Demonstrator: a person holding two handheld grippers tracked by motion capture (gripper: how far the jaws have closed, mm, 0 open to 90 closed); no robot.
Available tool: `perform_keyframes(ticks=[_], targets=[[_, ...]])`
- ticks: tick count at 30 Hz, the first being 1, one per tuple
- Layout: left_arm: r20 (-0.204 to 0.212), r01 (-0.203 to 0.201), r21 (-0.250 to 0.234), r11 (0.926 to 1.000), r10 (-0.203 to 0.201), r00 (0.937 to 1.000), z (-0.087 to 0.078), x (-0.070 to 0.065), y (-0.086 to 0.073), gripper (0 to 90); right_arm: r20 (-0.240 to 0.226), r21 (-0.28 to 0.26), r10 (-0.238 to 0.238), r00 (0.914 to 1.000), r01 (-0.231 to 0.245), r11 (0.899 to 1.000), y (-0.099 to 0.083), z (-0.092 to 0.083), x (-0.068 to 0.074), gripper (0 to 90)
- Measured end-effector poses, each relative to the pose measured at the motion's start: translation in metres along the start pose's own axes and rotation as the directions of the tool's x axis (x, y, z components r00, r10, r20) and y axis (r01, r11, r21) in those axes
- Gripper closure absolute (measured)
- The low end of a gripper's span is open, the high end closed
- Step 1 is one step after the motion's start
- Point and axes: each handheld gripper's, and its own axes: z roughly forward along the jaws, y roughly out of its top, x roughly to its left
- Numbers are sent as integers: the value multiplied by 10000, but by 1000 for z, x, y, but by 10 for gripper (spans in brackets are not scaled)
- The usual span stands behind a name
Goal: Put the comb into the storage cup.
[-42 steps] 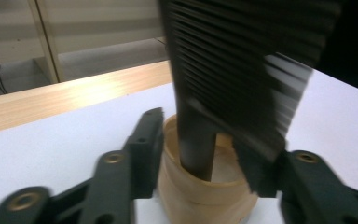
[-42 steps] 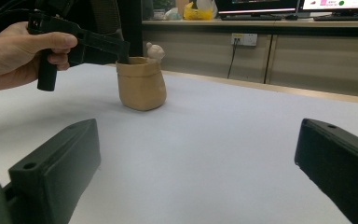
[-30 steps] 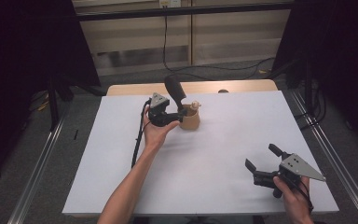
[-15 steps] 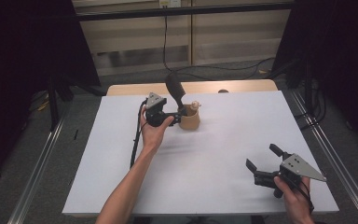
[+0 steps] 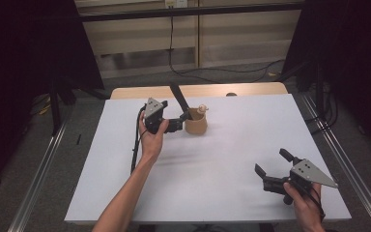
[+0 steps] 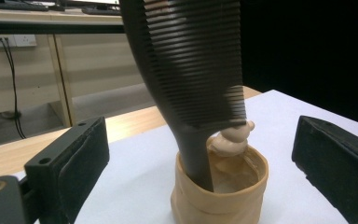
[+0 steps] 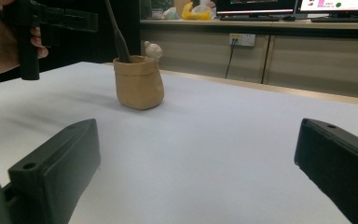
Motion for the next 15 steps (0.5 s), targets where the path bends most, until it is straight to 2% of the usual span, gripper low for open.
perform_keyframes(ticks=[3, 5, 8, 10, 15], targets=[[-86, -332, -125, 9994, 330, 9994, -5, 0, 3, 41, 6, 6, -3, 10000, 3, 10000, 0, 0, 0, 0], [23, -256, -193, 9995, 257, 9997, -8, -1, 4, 40, 6, -20, -30, 10000, 30, 10000, 0, 0, 0, 0], [5, -401, -227, 9989, 401, 9992, -11, -3, 3, 30, 7, -15, -6, 10000, 6, 10000, 0, 0, 1, 0], [69, -321, -232, 9992, 323, 9995, -14, -3, 3, 28, 8, -6, -8, 10000, 8, 10000, 0, 0, 1, 0], [-93, -209, -116, 9997, 208, 9997, -21, -2, 2, 14, 26, -24, -52, 10000, 52, 10000, 0, 1, 1, 0]])
